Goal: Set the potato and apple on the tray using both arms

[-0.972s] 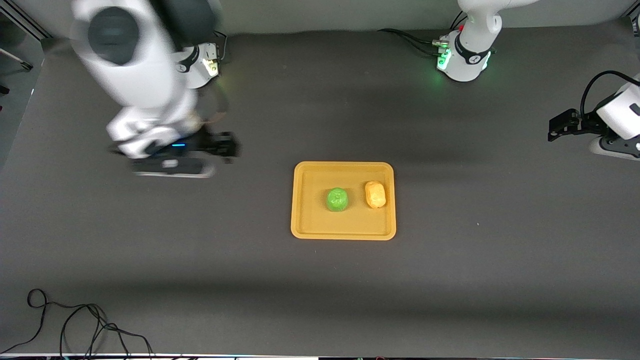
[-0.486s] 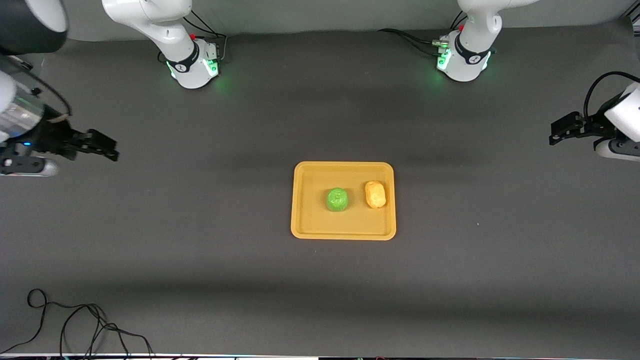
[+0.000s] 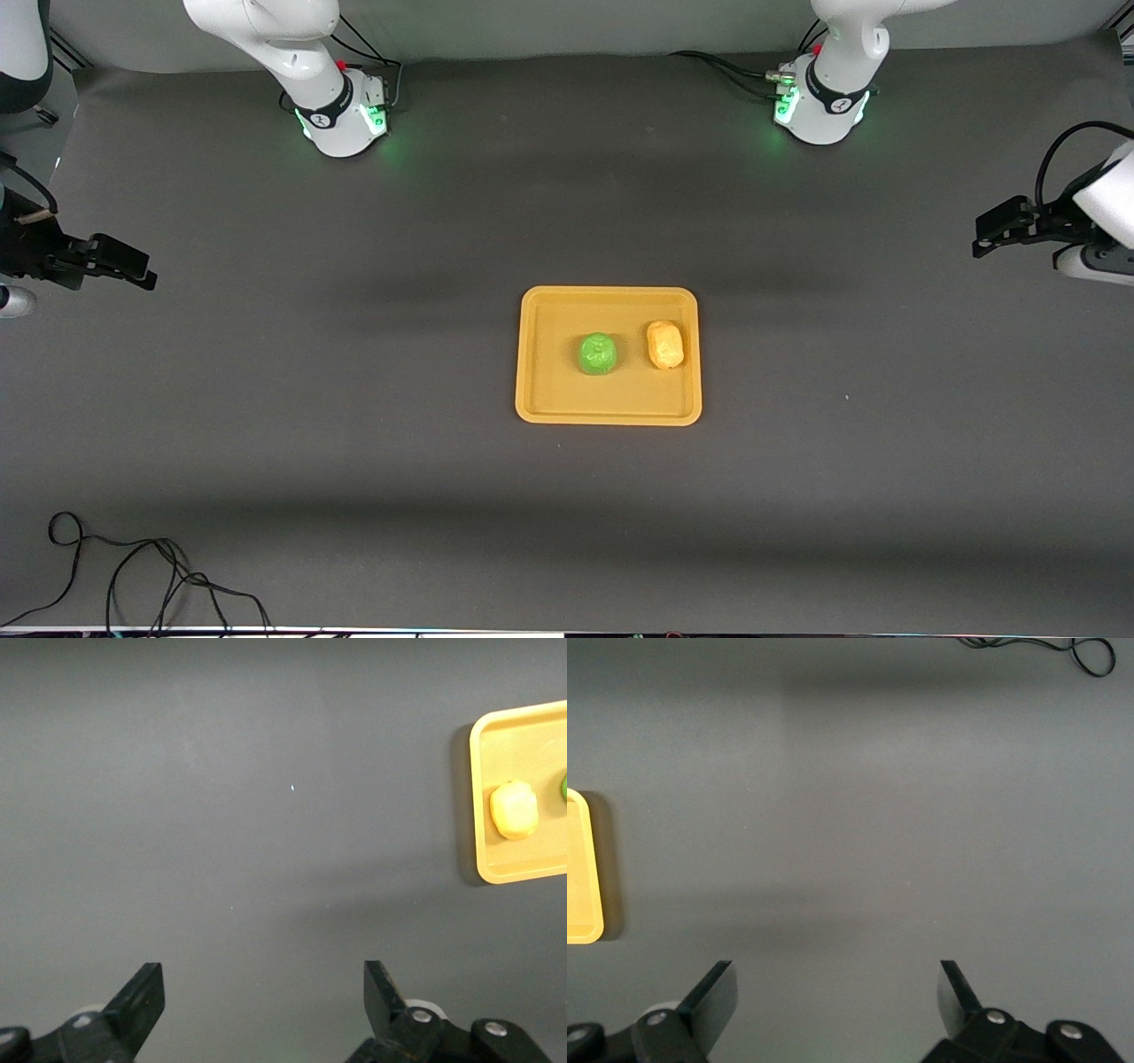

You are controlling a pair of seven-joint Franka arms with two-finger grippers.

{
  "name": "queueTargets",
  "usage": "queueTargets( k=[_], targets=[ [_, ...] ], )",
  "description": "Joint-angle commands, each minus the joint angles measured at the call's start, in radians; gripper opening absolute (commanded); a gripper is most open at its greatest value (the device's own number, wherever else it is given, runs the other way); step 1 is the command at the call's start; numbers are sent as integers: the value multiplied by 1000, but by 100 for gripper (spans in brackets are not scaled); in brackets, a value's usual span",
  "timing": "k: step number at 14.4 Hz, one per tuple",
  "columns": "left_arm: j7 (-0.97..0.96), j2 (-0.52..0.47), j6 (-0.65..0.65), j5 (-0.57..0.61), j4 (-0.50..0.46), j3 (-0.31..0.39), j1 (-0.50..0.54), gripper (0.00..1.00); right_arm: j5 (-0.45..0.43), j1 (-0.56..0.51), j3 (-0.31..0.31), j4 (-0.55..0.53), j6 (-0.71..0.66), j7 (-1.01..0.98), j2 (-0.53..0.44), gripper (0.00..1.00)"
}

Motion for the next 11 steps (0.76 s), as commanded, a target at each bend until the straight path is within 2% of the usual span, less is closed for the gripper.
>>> queueTargets(
  k=[1, 4, 11],
  targets=[
    [-2, 14, -30, -7, 51, 7, -13, 100, 4, 8, -2, -9, 2, -1, -21, 100],
    [-37, 30, -23, -7, 55, 7, -16, 100, 4, 54, -48, -9, 1, 1, -19, 100],
    [-28, 57, -30, 0, 77, 16, 0, 100, 9, 52, -48, 5, 1, 1, -9, 100]
  ],
)
